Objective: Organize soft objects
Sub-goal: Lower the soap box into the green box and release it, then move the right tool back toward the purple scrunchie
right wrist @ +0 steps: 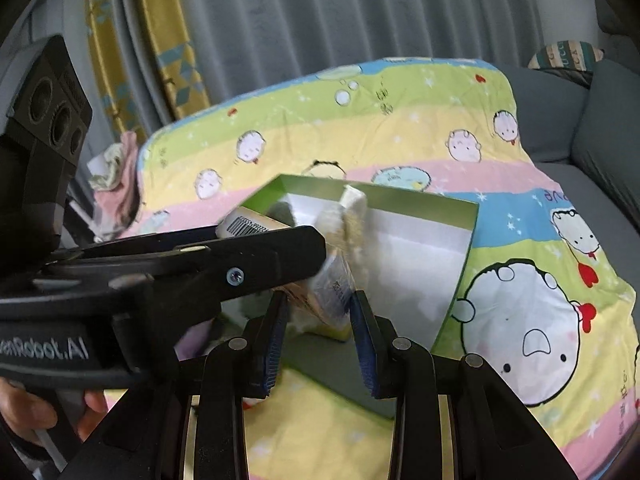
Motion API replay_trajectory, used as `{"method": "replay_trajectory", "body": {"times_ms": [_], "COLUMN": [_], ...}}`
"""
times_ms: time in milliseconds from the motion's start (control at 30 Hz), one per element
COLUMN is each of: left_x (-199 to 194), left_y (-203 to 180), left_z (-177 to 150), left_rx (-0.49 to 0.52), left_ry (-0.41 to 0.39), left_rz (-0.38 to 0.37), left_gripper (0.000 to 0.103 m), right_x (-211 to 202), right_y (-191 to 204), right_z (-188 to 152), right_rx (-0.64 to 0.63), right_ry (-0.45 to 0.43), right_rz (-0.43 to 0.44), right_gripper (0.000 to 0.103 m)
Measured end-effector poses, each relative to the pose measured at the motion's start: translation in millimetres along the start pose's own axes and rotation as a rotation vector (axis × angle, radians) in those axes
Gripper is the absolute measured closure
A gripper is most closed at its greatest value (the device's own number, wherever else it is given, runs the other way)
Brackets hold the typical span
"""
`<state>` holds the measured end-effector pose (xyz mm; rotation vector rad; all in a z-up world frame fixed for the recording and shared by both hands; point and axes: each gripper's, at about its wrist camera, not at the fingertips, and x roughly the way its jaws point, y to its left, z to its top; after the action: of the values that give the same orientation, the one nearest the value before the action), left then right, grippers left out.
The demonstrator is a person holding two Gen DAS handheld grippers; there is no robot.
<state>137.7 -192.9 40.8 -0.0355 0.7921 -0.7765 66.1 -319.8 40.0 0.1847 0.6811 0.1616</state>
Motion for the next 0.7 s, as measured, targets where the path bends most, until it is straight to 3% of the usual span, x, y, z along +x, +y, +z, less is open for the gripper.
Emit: {"method": "replay_trajectory", "body": {"times_ms": [133,267,400,567,700], "left_x": [15.0,17.8,-1.7,-35.7,-62.4], "left_y": [9.5,17.0,21.9,23.6,21.8], "left_z": [-0.7,-6.0,-11.3,-18.7,-29.1], "left_rx": [-0.034,-0.064,-0.087,-0.107,-0.118], "left_ry": [0.031,0.054,0.026,-0.038,-0.076], "left_rz": [-0.008,0.005,-0.013,-0.029,-0.035], "left_gripper": [0.033,0.017,0.016,0.016,0.016], "right_x": [13.8,11.5,-3.3,-28.7,-45.4], "right_y": [-7.1,-9.3,-5.7,3.6,17.0], "right_z": [-2.6,-7.6,-14.1,-25.0,-35.4], "right_rx": [0.005,0.012,0.006,0.002,-0.013], "right_ry": [0.046,0.056,0.034,0.001,-0.014], "right_rz": [-0.011,-0.040,-0.051,-0.036,-0.017], "right_gripper": [0.068,0.068,0.057,0.056,0.047]}}
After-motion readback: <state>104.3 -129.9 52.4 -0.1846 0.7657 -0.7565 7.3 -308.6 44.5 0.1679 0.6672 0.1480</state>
